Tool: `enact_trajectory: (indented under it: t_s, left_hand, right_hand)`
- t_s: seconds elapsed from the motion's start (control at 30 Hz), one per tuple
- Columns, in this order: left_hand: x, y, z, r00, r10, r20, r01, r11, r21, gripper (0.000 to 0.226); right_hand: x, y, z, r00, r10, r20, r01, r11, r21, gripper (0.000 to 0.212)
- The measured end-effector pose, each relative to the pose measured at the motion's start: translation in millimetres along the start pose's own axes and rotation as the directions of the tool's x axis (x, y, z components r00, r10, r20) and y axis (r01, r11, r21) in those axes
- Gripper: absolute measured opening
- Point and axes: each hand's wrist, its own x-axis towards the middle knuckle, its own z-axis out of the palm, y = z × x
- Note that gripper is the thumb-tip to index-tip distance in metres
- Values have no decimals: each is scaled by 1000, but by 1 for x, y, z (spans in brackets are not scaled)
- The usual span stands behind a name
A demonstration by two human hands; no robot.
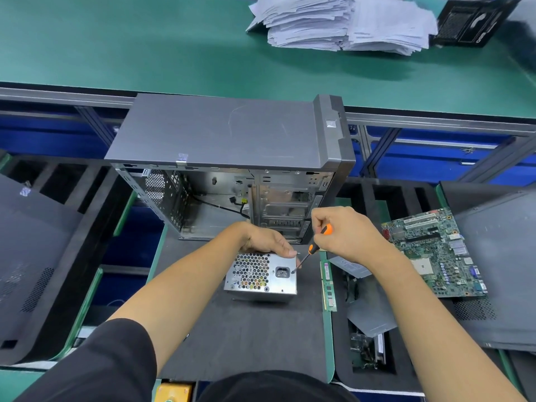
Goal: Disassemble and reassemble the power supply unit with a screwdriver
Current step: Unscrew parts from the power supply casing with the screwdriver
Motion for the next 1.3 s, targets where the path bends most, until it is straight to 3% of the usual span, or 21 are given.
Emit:
enact_trajectory:
  t_s: [0.4,0.57,0.67,0.8,1.1,1.3]
  left_hand:
    - [-5,5,12,976,154,-155,-109,958,265,36]
    - [-3,9,27,943,186,-276,-66,917,394,29]
    - [-5,4,35,908,239,-344,-88,911,402,26]
    - [-7,-3,43,874,263,-409,-94,916,389,28]
    - [-7,0,55,818,251,-518,33,878,478,28]
    - [-8,0,61,771,257,-582,113,845,523,23]
  right_hand:
    - [5,-26,-6,987,-46,156,62,993,-100,15]
    - [1,-25,-5,970,-158,183,209,931,-301,21]
    - [3,-23,-7,941,-251,226,310,906,-287,30]
    - [8,-26,1,907,-354,228,398,897,-193,28]
    - [5,-25,5,902,-404,154,430,800,-418,11]
    - [7,-27,3,861,-435,264,497,829,-257,31]
